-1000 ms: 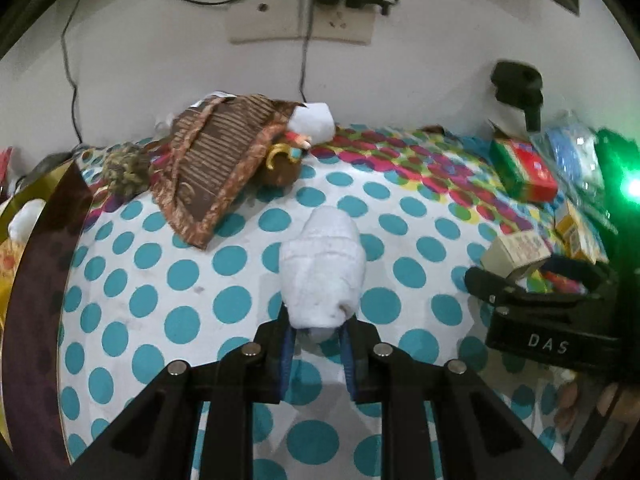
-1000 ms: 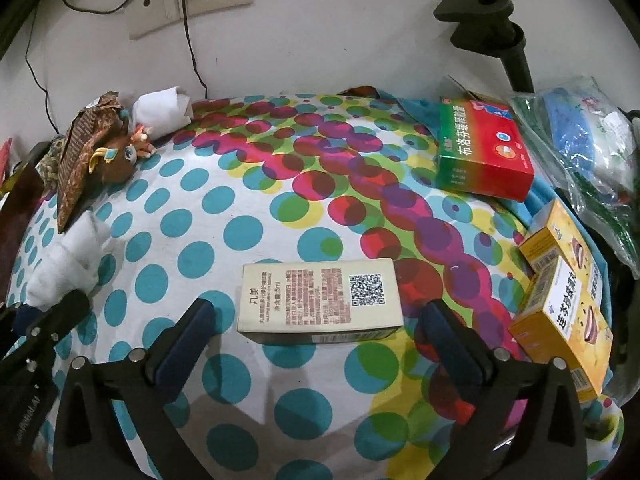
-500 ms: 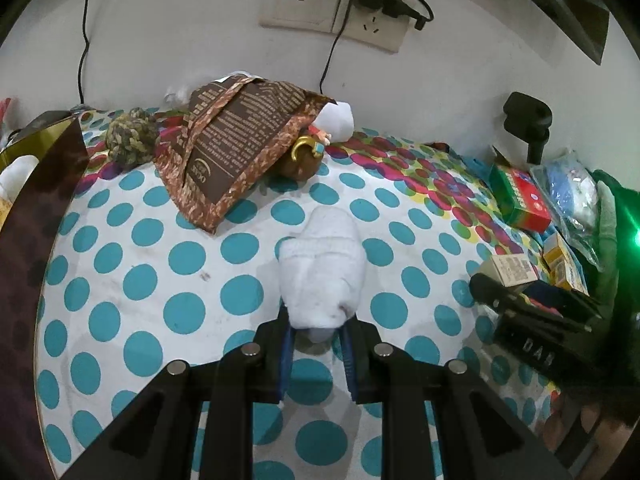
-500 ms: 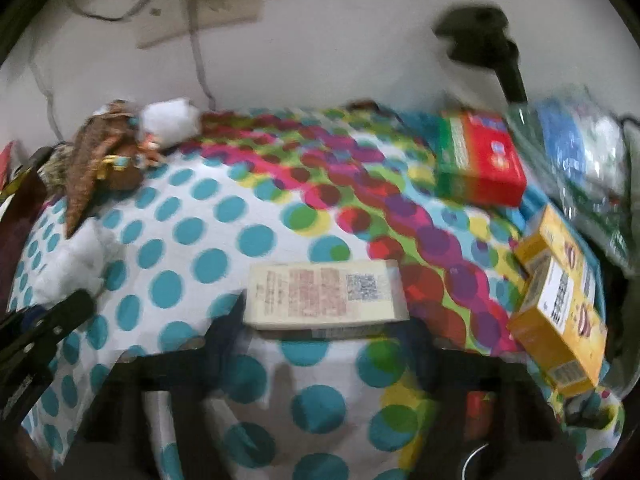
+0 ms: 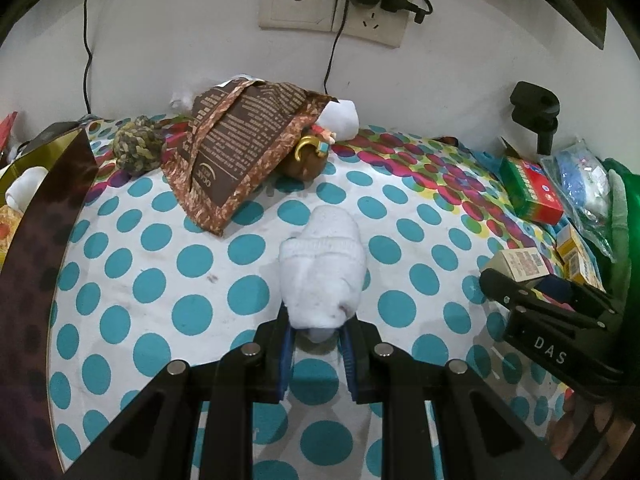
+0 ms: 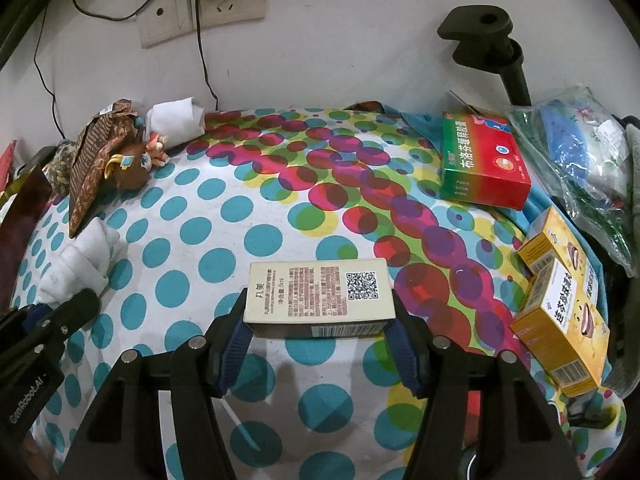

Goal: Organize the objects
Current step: 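Lower the sock bundle into the gold tray and open the left gripper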

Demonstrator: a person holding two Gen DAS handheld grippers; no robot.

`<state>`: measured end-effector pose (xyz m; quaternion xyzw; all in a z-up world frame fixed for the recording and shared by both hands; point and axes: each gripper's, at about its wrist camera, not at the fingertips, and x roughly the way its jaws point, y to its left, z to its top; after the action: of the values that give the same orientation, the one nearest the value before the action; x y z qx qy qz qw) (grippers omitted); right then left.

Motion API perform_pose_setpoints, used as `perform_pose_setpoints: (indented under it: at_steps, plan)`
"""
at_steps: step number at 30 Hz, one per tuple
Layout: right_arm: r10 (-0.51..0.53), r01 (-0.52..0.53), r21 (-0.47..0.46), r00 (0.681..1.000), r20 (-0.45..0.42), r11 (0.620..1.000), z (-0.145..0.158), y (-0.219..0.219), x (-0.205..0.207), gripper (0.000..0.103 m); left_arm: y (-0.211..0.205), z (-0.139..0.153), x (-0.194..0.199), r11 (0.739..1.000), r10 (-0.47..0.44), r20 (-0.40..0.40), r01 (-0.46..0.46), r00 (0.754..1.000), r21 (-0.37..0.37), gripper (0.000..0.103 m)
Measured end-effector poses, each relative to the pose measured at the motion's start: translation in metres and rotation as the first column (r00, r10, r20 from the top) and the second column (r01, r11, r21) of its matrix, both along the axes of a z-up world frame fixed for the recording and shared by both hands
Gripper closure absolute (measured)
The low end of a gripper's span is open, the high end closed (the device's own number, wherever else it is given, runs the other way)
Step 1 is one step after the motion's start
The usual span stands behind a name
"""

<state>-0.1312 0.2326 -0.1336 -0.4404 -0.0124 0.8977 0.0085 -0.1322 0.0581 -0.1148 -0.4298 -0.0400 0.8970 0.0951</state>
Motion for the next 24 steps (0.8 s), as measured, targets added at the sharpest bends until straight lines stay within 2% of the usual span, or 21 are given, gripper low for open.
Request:
perform_pose_setpoints:
  at_steps: [6, 11, 13, 19, 24]
  plan:
    - [0.0, 0.0, 0.003, 1.0, 0.0, 1.0, -0.001, 0.0, 0.0, 0.044, -0.016, 0.005, 0.021, 0.999, 0.035, 0.002, -0.035, 0.999, -0.016, 0.082]
    - [-0.001, 0.001, 0.002, 1.0, 0.0, 1.0, -0.002, 0.001, 0.0, 0.044, -0.045, 0.031, 0.056, 0.998, 0.056, -0.023, -0.055, 0.998, 0.013, 0.082]
    - [-0.001, 0.001, 0.002, 1.0, 0.0, 1.0, -0.002, 0.0, 0.0, 0.044, -0.057, 0.043, 0.064, 0.998, 0.059, -0.043, -0.059, 0.997, 0.002, 0.082]
    - [-0.001, 0.001, 0.002, 1.0, 0.0, 1.0, -0.003, 0.0, 0.0, 0.044, -0.116, 0.077, 0.079, 0.99, 0.14, -0.074, -0.137, 0.987, 0.034, 0.082]
    - [-0.001, 0.001, 0.001, 1.0, 0.0, 1.0, -0.003, -0.001, 0.0, 0.044, -0.167, 0.085, 0.08, 0.973, 0.229, -0.065, -0.231, 0.971, -0.025, 0.082]
